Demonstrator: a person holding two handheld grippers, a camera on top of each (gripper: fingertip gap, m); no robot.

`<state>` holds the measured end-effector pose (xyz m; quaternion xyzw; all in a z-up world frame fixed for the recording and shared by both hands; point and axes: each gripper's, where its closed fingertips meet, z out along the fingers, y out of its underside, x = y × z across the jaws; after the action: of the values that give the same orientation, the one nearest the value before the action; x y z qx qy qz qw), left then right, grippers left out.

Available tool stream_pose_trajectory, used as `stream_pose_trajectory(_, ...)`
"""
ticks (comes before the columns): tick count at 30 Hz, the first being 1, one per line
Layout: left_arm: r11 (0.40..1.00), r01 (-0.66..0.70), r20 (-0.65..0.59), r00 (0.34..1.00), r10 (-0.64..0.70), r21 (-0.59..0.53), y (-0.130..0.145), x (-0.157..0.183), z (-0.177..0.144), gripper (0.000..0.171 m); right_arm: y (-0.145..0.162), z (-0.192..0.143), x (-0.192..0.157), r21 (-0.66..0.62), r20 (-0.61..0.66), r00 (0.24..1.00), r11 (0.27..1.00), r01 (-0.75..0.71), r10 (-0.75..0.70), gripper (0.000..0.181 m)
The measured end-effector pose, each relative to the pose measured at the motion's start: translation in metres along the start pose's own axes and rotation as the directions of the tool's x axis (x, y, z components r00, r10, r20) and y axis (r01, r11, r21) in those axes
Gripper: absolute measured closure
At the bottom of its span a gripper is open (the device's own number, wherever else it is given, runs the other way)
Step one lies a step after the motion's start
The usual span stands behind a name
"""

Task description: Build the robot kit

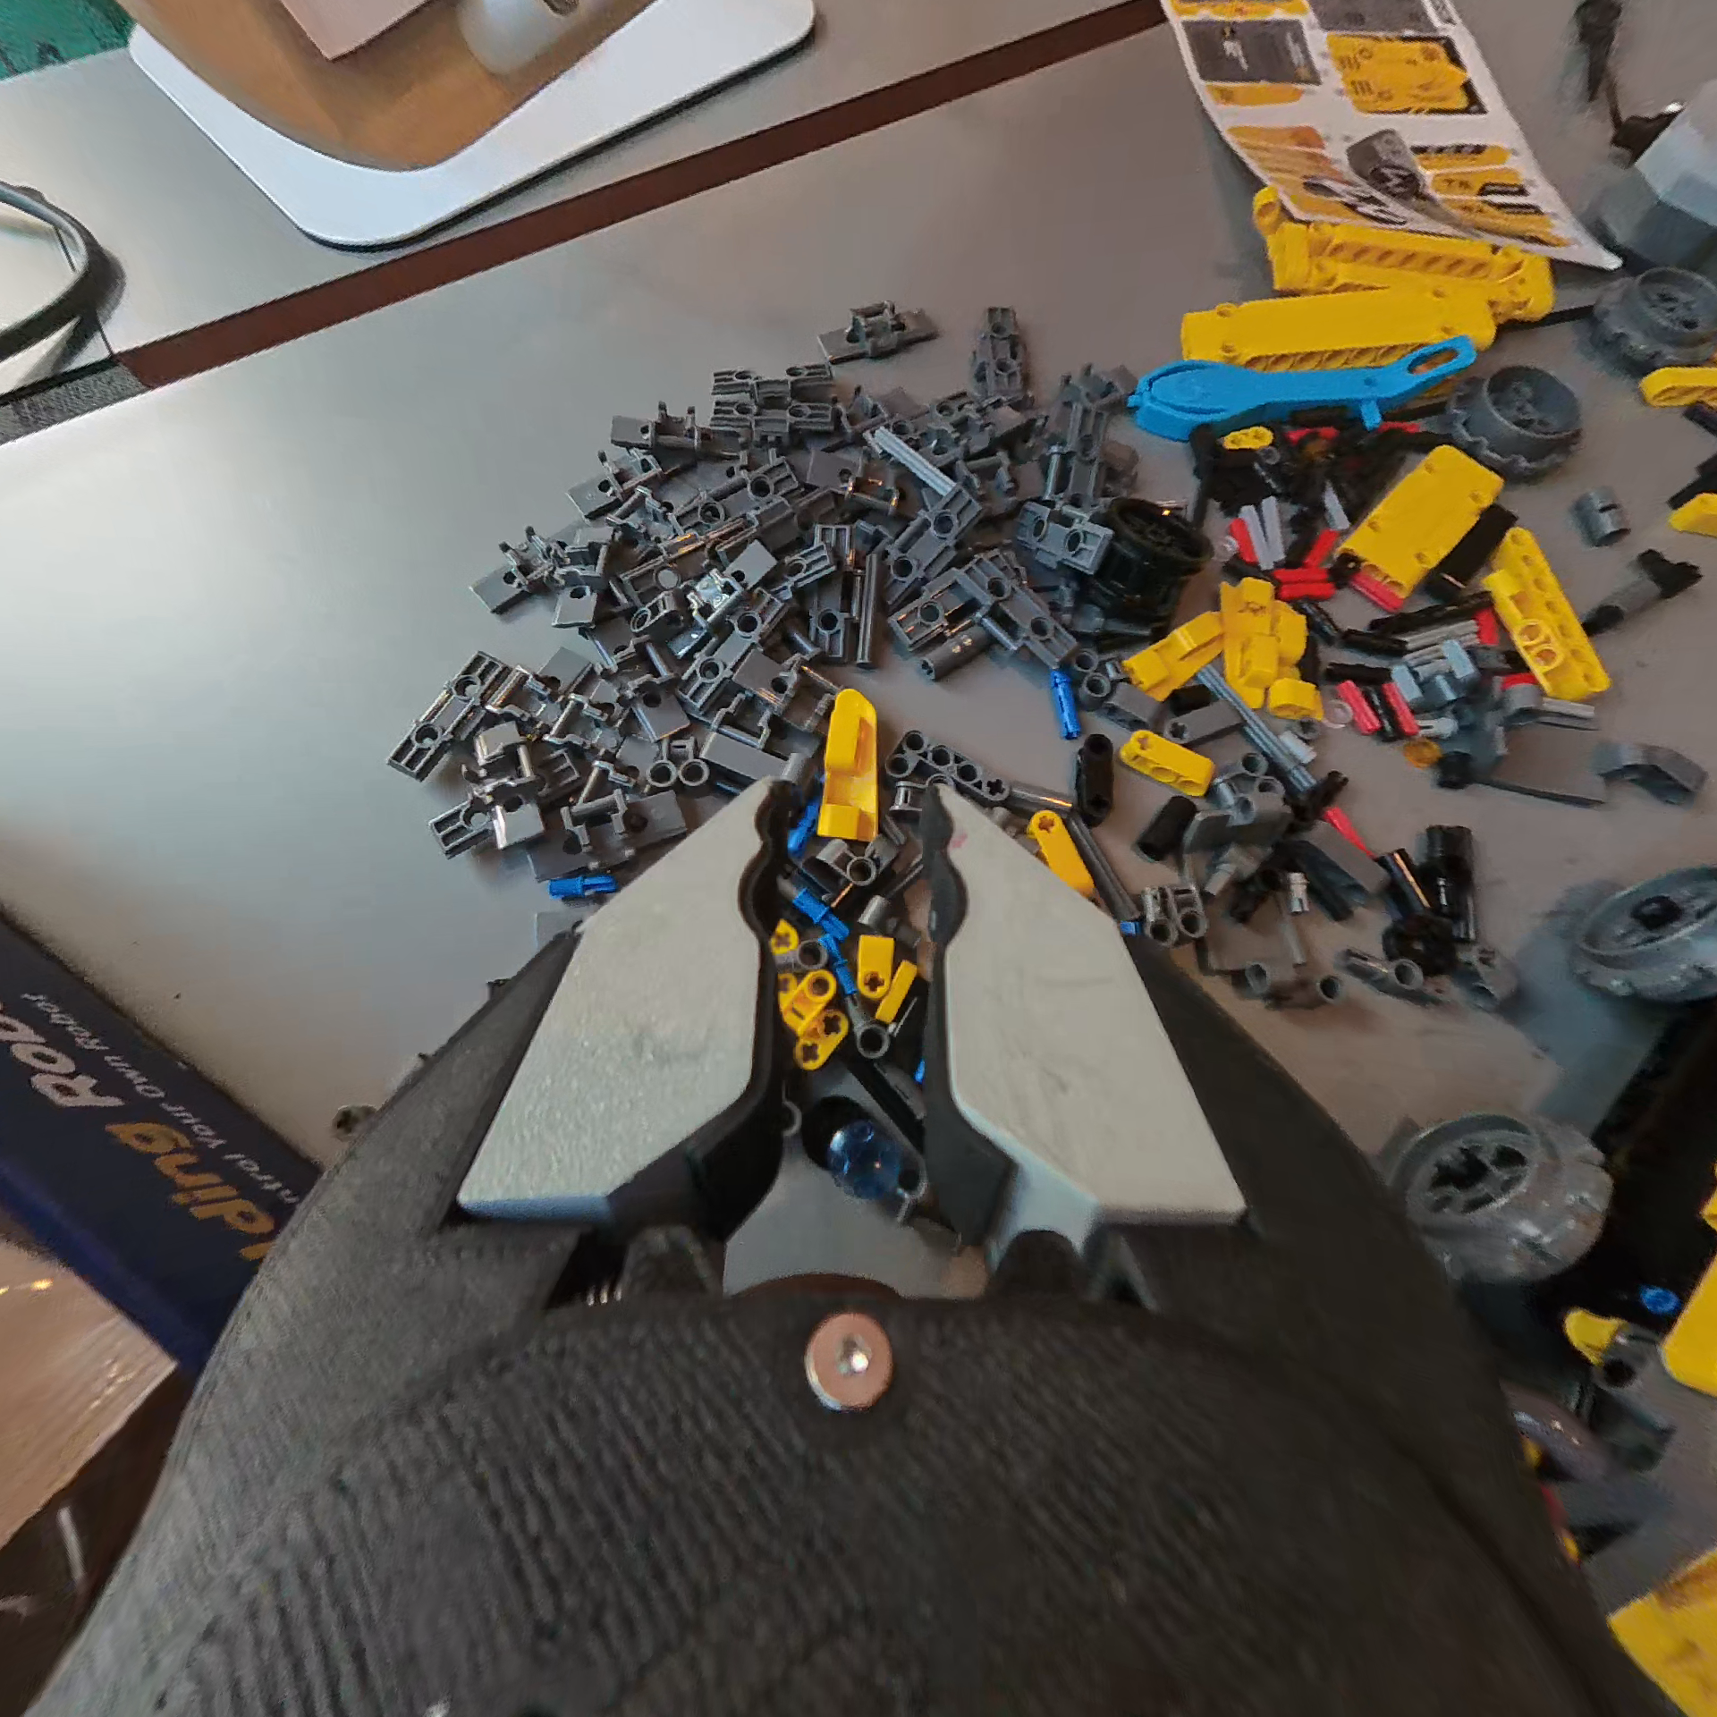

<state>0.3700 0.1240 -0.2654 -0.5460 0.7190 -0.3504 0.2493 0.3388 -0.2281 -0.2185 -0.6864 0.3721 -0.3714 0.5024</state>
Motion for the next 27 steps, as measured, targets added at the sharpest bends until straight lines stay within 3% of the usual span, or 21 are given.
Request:
stream_pose_trajectory(2,0.999,-0.034,0.013,0.999,0.034,-0.02,0.002,-0.009,-0.006,0.153,-0.001,-0.001,0.002,0.006,-0.01,1.0,1.0,-0.004,0.004,0.169)
stream_pose_trajectory(4,0.998,-0.047,0.0,0.999,0.047,-0.043,0.005,-0.015,-0.013,0.171,-0.002,-0.003,0.003,0.017,-0.016,1.0,1.0,-0.005,0.005,0.169)
stream_pose_trajectory(7,0.997,-0.041,-0.101,0.994,0.034,-0.069,0.01,-0.007,-0.02,0.171,-0.002,-0.003,0.002,0.016,-0.006,1.0,1.0,-0.004,0.004,0.169)
stream_pose_trajectory(11,0.965,-0.125,-0.275,0.96,0.058,-0.229,0.041,0.021,-0.022,0.164,0.0,-0.001,-0.004,0.005,0.007,1.0,1.0,0.028,-0.028,0.169)
stream_pose_trajectory(15,0.957,-0.144,-0.369,0.929,0.043,-0.25,0.049,0.042,-0.019,0.163,-0.002,-0.001,-0.008,0.014,0.019,0.999,0.999,0.042,-0.042,0.168)
stream_pose_trajectory(22,0.986,-0.102,-0.289,0.955,0.06,-0.132,0.022,0.054,-0.007,0.148,-0.006,-0.005,-0.004,0.052,0.021,1.0,0.999,0.006,-0.007,0.166)
stream_pose_trajectory(27,0.984,-0.158,-0.208,0.968,0.138,-0.082,0.012,0.054,-0.009,0.144,-0.002,0.0,-0.007,0.018,0.021,0.999,1.0,0.023,-0.024,0.166)
